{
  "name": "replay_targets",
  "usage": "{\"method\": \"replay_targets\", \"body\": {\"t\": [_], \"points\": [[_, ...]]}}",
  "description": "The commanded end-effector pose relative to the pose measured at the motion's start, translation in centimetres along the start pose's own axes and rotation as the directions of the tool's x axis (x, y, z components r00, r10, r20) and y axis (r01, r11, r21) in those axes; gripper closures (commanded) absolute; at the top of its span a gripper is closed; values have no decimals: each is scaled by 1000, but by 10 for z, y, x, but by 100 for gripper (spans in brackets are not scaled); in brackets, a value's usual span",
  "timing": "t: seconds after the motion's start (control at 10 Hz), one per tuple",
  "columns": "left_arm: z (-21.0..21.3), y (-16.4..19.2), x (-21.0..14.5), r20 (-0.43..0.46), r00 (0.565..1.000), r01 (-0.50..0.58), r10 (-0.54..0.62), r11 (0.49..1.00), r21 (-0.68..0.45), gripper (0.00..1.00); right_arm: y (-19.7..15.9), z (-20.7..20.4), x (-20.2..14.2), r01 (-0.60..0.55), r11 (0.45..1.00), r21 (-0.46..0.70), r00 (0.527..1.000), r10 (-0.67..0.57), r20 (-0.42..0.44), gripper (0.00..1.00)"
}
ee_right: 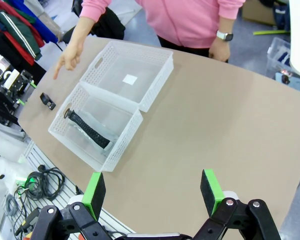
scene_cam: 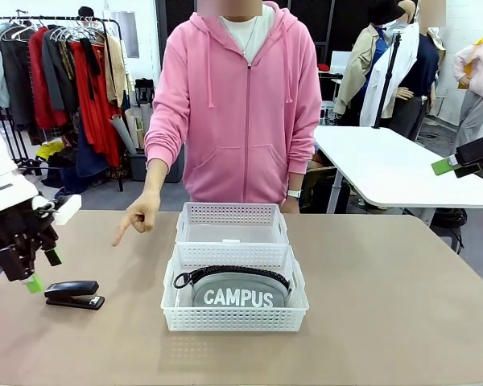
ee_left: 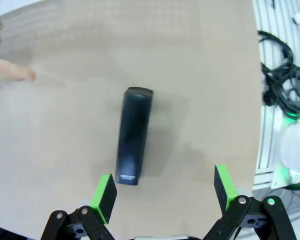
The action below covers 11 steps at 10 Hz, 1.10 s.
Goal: Distribute items into two baskets.
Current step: Pick up the Stapler that the person points to.
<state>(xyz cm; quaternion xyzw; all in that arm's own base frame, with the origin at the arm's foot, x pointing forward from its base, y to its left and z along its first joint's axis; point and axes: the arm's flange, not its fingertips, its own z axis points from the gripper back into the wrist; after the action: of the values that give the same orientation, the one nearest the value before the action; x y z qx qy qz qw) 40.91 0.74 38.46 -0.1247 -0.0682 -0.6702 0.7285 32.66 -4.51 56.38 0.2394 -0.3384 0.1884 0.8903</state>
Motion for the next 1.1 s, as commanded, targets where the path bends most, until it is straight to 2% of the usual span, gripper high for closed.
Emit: {"method": "replay_targets", "body": {"t": [0.0,0.3,1.0], "points": [[6,2,-4,-2,997,82,-82,996,-29,0,-1,1,0,5,1000,-8,1000,-5,1,0],[-1,9,2,10,988,156,-157,986,57,0,-1,1,0,5,1000,-8,1000,-5,1,0],[-35,22,14,5,982,187,-188,980,66,0,-1,1,0,5,1000,-8,1000,-5,1,0]]}}
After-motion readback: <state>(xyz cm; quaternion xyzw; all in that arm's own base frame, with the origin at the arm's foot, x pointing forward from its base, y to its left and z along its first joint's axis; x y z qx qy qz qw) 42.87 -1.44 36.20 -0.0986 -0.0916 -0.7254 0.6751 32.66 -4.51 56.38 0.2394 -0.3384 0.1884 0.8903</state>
